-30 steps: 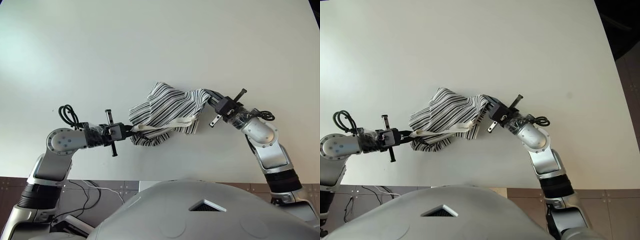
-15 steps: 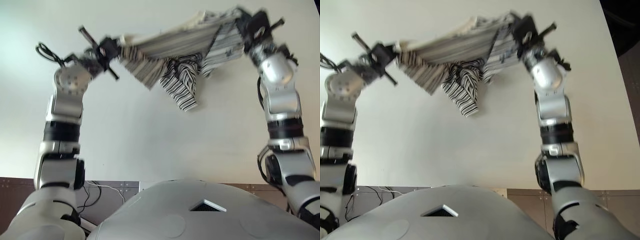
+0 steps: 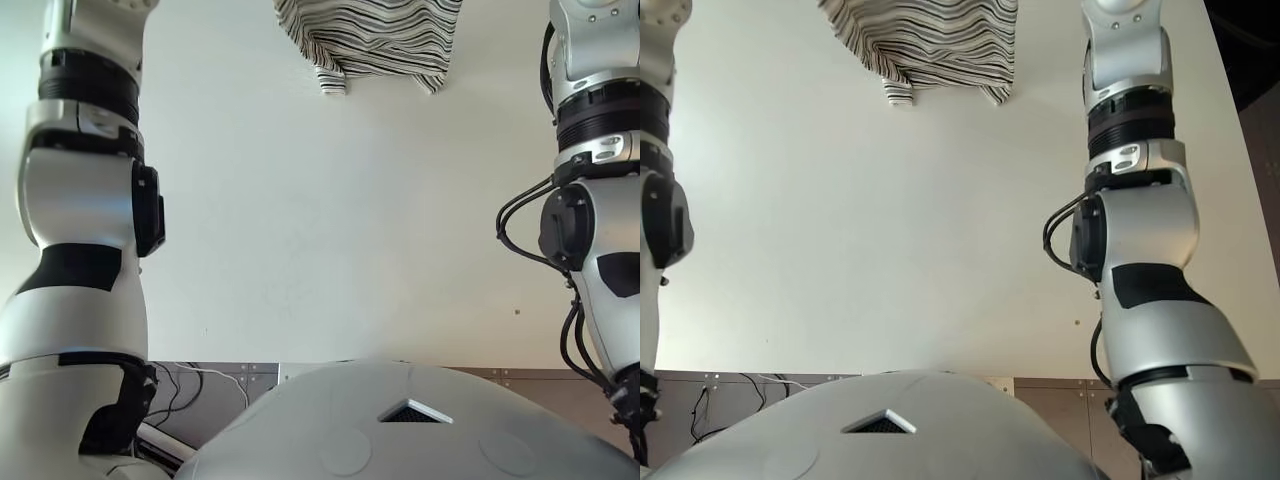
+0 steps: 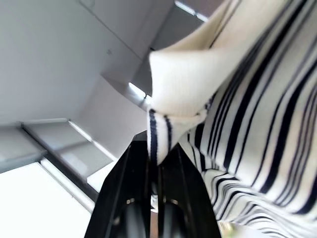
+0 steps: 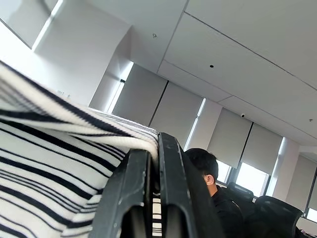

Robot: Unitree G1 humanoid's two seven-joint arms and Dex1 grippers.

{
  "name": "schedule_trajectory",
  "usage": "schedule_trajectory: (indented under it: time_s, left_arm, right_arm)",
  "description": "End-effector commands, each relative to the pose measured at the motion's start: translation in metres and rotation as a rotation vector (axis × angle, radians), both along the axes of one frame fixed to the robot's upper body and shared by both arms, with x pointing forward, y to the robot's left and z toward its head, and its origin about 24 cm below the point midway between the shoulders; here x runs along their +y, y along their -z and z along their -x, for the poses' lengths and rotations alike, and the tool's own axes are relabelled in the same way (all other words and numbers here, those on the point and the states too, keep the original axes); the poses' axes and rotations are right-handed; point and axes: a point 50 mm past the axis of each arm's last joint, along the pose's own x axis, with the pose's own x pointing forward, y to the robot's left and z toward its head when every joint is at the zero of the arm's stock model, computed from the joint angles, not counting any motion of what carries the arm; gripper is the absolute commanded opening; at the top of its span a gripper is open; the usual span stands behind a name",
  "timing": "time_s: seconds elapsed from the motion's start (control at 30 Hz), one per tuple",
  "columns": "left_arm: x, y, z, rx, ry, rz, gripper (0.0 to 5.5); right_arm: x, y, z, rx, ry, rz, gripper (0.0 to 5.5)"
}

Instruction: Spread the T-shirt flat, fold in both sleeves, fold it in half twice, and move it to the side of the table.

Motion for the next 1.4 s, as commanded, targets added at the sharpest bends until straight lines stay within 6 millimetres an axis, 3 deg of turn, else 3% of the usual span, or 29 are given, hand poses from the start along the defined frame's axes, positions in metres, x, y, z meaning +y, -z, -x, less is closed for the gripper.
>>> schedule_trajectory:
  time_s: [0.03, 0.1, 0.17, 0.3, 0.43, 0.5, 0.57, 0.63, 0.7, 0.77, 0.83, 0.97, 1.07, 1.23, 1.3, 1.4]
  left_arm:
    - [0.019, 0.018, 0.007, 0.064, 0.008, -0.053, 0.1]
    - [0.021, 0.021, 0.005, 0.071, -0.023, -0.051, 0.1]
    - [0.019, 0.02, 0.002, 0.059, -0.065, -0.067, 0.1]
    - [0.019, 0.0, -0.006, 0.0, -0.16, 0.069, 0.1]
    - [0.007, -0.024, -0.004, -0.053, -0.032, 0.298, 0.1]
    - [-0.002, -0.032, 0.003, -0.069, 0.16, 0.367, 0.1]
    - [-0.006, -0.02, 0.012, -0.021, 0.318, 0.351, 0.1]
    - [-0.003, 0.014, 0.023, 0.114, 0.426, 0.283, 0.1]
    - [0.01, 0.064, 0.056, 0.365, 0.551, 0.207, 0.1]
    - [0.023, 0.095, 0.111, 0.632, 0.682, 0.188, 0.1]
    - [0.025, 0.107, 0.16, 0.83, 0.777, 0.189, 0.1]
    - [0.018, 0.12, 0.22, 1.082, 0.866, 0.245, 0.1]
    - [0.014, 0.139, 0.25, 1.245, 0.888, 0.176, 0.1]
    - [0.013, 0.171, 0.303, 1.511, 0.853, 0.068, 0.1]
    - [0.017, 0.188, 0.32, 1.575, 0.79, 0.021, 0.1]
    - [0.023, 0.215, 0.325, 1.535, 0.599, -0.052, 0.1]
  right_arm:
    - [-0.039, 0.0, 0.005, 0.004, 0.069, -0.047, 0.13]
    - [-0.044, 0.0, 0.003, 0.01, 0.099, -0.069, 0.13]
    - [-0.035, -0.003, 0.001, 0.0, 0.087, -0.061, 0.13]
    - [-0.024, -0.014, -0.003, -0.053, 0.115, -0.106, 0.13]
    - [-0.019, -0.028, 0.001, -0.127, 0.06, -0.2, 0.13]
    - [-0.015, -0.033, 0.006, -0.142, -0.058, -0.242, 0.13]
    - [-0.01, -0.022, 0.012, -0.084, -0.205, -0.228, 0.13]
    - [-0.005, 0.005, 0.021, 0.032, -0.328, -0.153, 0.13]
    - [-0.005, 0.045, 0.046, 0.229, -0.514, -0.036, 0.13]
    - [-0.02, 0.072, 0.09, 0.4, -0.701, 0.047, 0.13]
    - [-0.035, 0.079, 0.127, 0.504, -0.814, 0.079, 0.13]
    - [-0.052, 0.096, 0.19, 0.764, -1.017, 0.097, 0.13]
    - [-0.055, 0.107, 0.221, 0.934, -1.102, 0.105, 0.13]
    - [-0.047, 0.145, 0.293, 1.34, -1.291, 0.228, 0.13]
    - [-0.046, 0.159, 0.307, 1.429, -1.296, 0.309, 0.13]
    - [-0.051, 0.17, 0.307, 1.458, -1.197, 0.39, 0.13]
